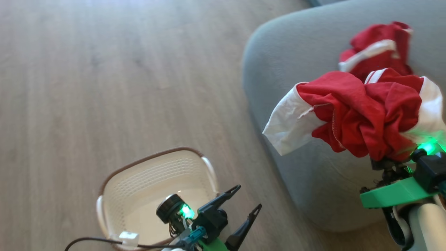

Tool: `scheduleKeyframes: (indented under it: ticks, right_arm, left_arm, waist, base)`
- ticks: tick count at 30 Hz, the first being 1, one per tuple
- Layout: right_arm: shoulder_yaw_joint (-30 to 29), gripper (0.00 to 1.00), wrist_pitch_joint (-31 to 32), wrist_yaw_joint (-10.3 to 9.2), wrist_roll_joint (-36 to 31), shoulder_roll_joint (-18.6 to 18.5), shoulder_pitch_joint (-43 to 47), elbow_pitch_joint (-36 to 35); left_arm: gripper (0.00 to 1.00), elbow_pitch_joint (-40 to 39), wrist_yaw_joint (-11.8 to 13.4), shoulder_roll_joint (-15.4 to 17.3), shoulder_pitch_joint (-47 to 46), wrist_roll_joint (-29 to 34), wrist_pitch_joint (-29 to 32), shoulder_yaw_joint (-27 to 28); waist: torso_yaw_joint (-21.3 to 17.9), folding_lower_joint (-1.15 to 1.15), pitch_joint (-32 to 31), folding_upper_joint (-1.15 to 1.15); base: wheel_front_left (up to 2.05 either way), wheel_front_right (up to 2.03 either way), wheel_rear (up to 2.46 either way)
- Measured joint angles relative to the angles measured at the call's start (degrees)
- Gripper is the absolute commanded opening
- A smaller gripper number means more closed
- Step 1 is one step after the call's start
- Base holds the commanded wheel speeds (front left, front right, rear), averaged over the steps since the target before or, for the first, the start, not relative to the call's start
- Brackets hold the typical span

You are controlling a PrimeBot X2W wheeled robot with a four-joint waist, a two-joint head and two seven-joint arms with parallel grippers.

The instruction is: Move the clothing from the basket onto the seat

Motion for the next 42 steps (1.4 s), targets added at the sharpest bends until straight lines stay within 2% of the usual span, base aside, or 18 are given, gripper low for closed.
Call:
scheduleKeyframes:
  ticks: [10,17,34,42]
  right_arm:
    - [-1.18,0.00,0.00,-0.01,-0.01,-0.07,0.01,0.34]
    - [-3.48,0.00,0.00,-0.01,-0.01,-0.07,0.24,0.34]
    - [-4.95,0.00,0.00,-0.01,-0.45,-0.07,0.35,0.33]
    - [-7.62,0.00,0.00,-0.01,-0.21,-0.91,-1.82,0.47]
  left_arm:
    - [1.00,-0.66,0.02,-0.05,-0.28,-0.43,0.00,-0.99]
    - [1.00,-0.89,0.21,-0.08,-1.22,-1.08,0.00,-2.00]
    - [1.00,-1.40,1.11,-0.09,-1.30,-2.45,0.00,-2.70]
    - [1.00,-1.18,1.29,-0.09,-2.34,-1.30,0.00,-3.30]
  waist:
    - [-9.35,0.00,0.42,0.00]
    - [-13.40,0.00,0.17,0.00]
    - [-13.11,0.00,-0.06,0.00]
    - [-13.55,0.00,2.99,0.00]
  base:
    - [0.00,0.00,0.00]
    - [0.00,0.00,0.00]
    - [0.00,0.00,0.00]
    - [0.00,0.00,0.00]
